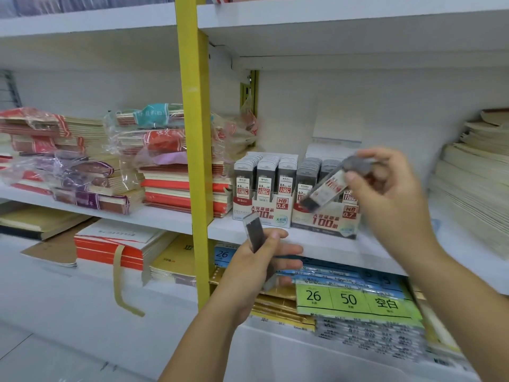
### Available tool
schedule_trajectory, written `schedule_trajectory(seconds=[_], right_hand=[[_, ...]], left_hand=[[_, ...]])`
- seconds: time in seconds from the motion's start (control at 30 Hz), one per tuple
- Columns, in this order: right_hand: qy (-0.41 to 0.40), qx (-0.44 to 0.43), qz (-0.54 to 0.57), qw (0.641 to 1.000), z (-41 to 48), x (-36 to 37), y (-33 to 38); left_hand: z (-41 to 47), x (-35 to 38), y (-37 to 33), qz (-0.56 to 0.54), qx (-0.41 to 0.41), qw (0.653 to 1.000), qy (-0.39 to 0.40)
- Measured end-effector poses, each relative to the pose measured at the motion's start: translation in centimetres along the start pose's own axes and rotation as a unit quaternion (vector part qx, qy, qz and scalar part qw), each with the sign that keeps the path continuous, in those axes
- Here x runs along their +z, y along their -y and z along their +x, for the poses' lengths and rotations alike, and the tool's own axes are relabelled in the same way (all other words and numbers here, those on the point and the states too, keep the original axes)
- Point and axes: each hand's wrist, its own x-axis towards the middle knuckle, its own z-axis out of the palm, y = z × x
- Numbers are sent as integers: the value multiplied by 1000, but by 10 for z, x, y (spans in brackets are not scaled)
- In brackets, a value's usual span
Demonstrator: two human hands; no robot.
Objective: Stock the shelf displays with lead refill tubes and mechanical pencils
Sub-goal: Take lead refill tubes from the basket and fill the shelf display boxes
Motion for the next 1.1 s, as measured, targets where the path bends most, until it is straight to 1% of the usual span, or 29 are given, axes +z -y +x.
schedule_trajectory(seconds=[0.07,0.13,0.2,0.27,0.4,0.43,0.53,0.6,0.67,0.7,0.73,0.77,0.83,0.87,0.93,1.0,1.1], right_hand=[[-14,-52,-37,998,18,-11,1],[6,-72,-103,992,35,-14,-1],[49,-60,-175,982,47,-12,-7],[88,-46,-223,970,52,-10,-14],[128,-15,-248,960,56,-7,-23],[131,-21,-276,952,55,-6,-26],[117,-73,-395,908,55,-2,-33],[105,-68,-435,891,54,-1,-33],[92,-67,-452,885,47,0,-31],[80,-76,-443,890,40,0,-29],[65,-85,-416,903,31,2,-27],[59,-83,-367,924,19,3,-24],[98,-29,-221,970,-5,8,-14],[132,5,-154,979,-15,12,-10],[193,58,-75,977,-29,19,-5],[237,99,-38,966,-36,23,-3],[245,136,-15,960,-41,23,-4]], left_hand=[[2,-2,0,-6,3,1000,-1],[5,-2,2,6,8,1000,-8],[7,-2,4,38,13,999,-17],[9,-3,5,65,14,998,-20],[10,-5,5,85,11,996,-20],[9,-6,5,85,12,996,-19],[8,-5,3,87,12,996,-17],[8,-6,2,96,10,995,-16],[7,-6,1,111,7,994,-12],[6,-6,1,121,7,993,-9],[5,-6,1,132,8,991,-6],[4,-6,1,146,9,989,-1],[1,-6,0,174,7,985,14],[0,-5,0,188,5,982,26],[-4,-4,-1,214,3,975,50],[-8,-1,-2,234,7,969,73],[-13,3,-5,254,12,963,90]])
